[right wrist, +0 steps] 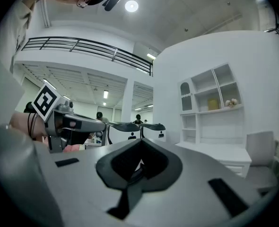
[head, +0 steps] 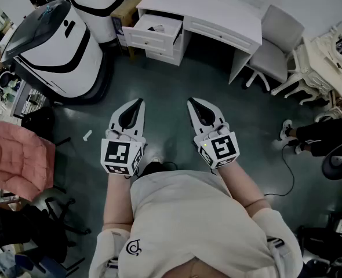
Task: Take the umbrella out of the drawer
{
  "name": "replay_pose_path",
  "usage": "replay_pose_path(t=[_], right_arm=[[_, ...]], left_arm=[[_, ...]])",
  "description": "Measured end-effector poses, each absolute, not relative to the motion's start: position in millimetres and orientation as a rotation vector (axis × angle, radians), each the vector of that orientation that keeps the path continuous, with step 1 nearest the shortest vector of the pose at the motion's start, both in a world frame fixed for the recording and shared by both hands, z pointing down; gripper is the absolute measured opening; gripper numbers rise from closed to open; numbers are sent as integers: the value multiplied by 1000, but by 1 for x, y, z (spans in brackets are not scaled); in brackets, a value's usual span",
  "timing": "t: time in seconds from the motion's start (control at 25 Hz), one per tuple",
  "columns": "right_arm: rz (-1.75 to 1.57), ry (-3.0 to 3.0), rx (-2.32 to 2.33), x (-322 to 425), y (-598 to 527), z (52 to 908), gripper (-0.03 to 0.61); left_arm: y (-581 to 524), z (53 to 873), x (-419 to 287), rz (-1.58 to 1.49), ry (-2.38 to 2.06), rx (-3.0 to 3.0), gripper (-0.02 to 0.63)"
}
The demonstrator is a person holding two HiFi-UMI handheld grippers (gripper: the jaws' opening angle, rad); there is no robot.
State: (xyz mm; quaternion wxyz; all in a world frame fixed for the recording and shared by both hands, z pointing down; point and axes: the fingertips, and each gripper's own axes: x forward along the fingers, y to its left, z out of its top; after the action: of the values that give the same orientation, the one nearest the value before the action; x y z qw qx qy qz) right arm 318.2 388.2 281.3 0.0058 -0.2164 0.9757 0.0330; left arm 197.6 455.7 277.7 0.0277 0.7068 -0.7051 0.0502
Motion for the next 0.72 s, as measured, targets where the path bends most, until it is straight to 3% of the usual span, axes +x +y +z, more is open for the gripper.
replay_pose_path(t=[0.72], right_arm=[[-2, 3020, -741, 271, 378, 287, 6]], left_arm=[[440, 279, 150, 151, -2114, 2257, 12]])
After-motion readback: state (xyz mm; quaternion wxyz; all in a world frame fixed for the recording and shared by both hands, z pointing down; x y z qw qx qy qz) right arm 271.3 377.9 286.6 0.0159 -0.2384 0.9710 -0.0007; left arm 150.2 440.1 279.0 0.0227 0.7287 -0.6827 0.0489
